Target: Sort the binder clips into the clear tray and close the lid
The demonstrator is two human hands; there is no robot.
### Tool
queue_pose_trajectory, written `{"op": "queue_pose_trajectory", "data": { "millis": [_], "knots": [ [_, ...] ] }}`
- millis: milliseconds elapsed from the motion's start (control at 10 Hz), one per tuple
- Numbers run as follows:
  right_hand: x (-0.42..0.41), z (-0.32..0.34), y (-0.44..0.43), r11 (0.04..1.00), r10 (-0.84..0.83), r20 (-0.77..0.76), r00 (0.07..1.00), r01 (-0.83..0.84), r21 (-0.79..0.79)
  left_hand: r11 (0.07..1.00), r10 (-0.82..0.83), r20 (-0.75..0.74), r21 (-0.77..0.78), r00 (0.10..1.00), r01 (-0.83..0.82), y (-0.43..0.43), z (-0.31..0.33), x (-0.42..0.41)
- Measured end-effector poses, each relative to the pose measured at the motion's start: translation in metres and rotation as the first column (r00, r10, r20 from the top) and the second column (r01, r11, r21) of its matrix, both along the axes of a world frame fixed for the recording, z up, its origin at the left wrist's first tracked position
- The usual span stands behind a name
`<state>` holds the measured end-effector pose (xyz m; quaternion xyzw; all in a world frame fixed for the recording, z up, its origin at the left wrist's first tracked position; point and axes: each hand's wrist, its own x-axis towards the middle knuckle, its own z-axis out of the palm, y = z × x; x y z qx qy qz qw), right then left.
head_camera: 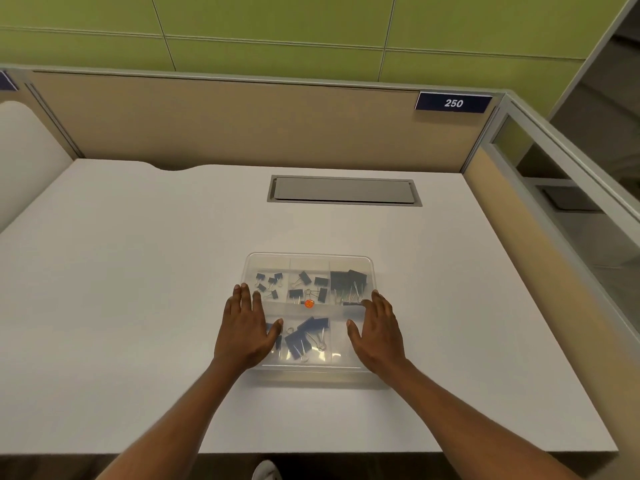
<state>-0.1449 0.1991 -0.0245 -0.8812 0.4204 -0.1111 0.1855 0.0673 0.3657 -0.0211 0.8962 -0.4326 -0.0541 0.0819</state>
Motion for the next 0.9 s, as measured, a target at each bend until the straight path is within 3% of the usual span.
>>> {"op": "queue_pose_trajectory", "data": {
  "millis": [100, 200, 700, 900],
  "knots": [
    [0.001, 0.004, 0.002, 1.0, 0.004, -0.025, 1.0, -0.005, -0.017, 1.0, -0.003, -0.027, 0.003, 1.0, 0.003, 0.0, 0.005, 0.0],
    [0.002, 0.009, 0.005, 0.99, 0.025, -0.054, 0.998, -0.032, -0.134, 0.999, -0.028, -0.045, 0.019, 0.999, 0.029, 0.001, 0.007, 0.001],
    [0.005, 0.022, 0.003, 0.971, 0.128, -0.245, 0.961, -0.172, -0.167, 0.982, -0.058, -0.097, 0.176, 0.994, 0.074, -0.001, 0.021, 0.008],
    [0.016, 0.052, -0.006, 0.89, 0.148, -0.203, 0.968, -0.22, -0.4, 0.99, -0.072, 0.086, 0.13, 0.994, 0.061, -0.005, 0.056, 0.013]
  ]
}}
